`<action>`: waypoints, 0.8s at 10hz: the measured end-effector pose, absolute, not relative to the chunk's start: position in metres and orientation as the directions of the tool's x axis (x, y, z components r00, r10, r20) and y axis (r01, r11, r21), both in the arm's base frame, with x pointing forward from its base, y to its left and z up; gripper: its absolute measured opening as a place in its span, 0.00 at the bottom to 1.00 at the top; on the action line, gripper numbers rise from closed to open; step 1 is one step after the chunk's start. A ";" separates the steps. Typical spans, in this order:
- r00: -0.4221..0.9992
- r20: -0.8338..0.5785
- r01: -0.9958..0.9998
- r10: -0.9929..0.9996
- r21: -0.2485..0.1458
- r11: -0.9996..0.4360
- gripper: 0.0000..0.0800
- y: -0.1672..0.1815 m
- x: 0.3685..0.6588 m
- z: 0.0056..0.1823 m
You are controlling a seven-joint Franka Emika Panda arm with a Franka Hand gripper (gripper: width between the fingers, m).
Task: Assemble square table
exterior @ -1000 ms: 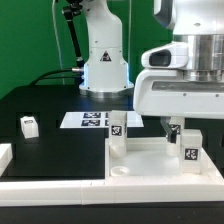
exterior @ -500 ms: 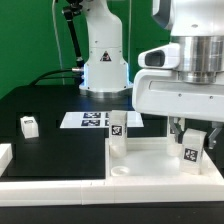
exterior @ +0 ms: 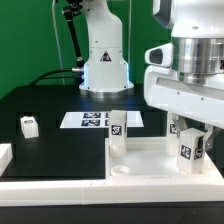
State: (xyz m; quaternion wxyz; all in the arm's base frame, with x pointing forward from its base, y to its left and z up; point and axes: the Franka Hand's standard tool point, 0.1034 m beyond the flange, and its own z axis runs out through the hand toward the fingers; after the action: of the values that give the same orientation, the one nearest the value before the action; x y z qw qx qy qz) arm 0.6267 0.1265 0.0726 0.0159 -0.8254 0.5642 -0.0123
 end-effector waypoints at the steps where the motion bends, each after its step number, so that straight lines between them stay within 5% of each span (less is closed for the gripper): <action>1: 0.148 -0.043 -0.988 -0.988 -0.053 -0.145 0.37 0.127 0.629 0.072; 3: -0.098 -0.091 -0.993 -0.991 -0.061 0.104 0.37 0.123 0.630 0.072; 7: -0.117 -0.089 -0.991 -0.989 -0.061 0.123 0.37 0.123 0.630 0.071; 8: 0.018 -0.068 -0.997 -0.998 -0.073 -0.013 0.60 0.127 0.629 0.070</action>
Offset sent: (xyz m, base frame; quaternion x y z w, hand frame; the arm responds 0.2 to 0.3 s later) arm 0.0016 -0.0173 0.0067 0.0132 -0.0053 0.1735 0.9847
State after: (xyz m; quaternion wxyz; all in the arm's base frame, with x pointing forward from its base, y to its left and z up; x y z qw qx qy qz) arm 0.6295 0.1266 0.0701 0.0500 -0.7117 0.7007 -0.0013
